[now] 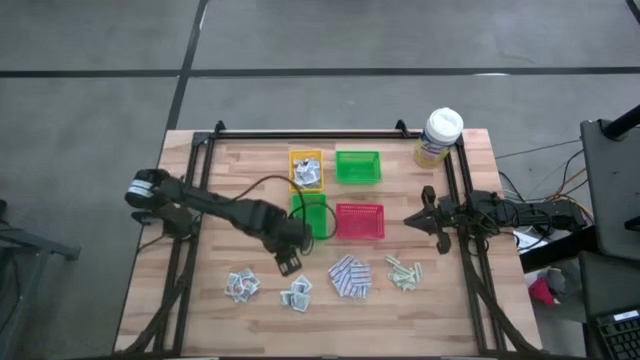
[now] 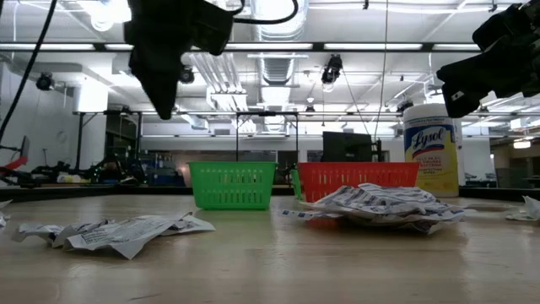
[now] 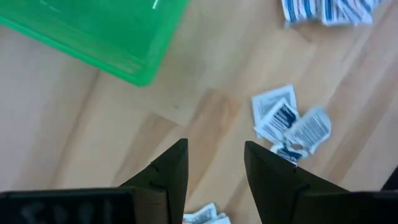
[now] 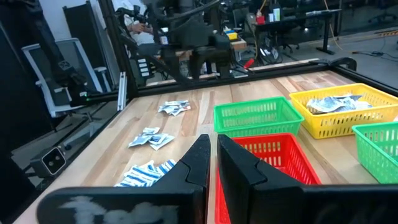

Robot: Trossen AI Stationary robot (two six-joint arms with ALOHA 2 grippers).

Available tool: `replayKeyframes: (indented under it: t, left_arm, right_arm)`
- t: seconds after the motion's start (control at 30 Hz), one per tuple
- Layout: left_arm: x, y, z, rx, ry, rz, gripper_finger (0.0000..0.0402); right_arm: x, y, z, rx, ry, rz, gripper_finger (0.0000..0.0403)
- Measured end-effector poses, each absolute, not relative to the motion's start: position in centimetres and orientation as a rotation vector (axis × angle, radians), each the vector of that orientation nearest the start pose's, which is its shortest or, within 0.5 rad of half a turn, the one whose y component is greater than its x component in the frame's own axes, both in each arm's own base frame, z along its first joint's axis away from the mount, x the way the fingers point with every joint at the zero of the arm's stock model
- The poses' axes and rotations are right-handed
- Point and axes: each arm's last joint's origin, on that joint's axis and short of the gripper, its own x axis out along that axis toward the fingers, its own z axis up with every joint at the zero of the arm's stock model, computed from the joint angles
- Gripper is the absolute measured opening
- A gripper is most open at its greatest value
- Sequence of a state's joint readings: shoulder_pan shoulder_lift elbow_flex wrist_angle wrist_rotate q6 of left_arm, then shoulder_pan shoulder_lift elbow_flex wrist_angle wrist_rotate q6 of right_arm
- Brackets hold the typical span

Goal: Pick & Place First Aid Supplies
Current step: Put the blue alcohol pad into the yellow bin

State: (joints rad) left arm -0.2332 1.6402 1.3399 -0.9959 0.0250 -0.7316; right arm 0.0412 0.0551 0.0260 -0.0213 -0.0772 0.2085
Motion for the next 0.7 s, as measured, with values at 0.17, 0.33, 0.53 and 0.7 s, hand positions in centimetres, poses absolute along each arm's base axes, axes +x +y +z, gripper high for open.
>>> replayKeyframes:
  t: [0.17,0.33,0.53,0.7]
  left_arm:
    - [29.9,-9.7,24.9,-0.468,1.321,0.224,0.0149]
    - [29.2,-11.8,24.5,-0.391,1.302,0.188,0.0149]
    - [29.0,-13.5,23.7,-0.227,1.202,0.096,0.0149]
    - [29.4,-14.1,22.9,-0.099,1.123,-0.037,0.0149]
  right_arm:
    - [9.9,0.6,16.6,0.209,0.063,0.113,0.0028]
    - [9.9,0.6,16.6,0.209,0.063,0.113,0.0028]
    - [9.9,0.6,16.6,0.209,0.063,0.113,0.0028]
    - [9.9,0.6,16.6,0.209,0.063,0.113,0.0028]
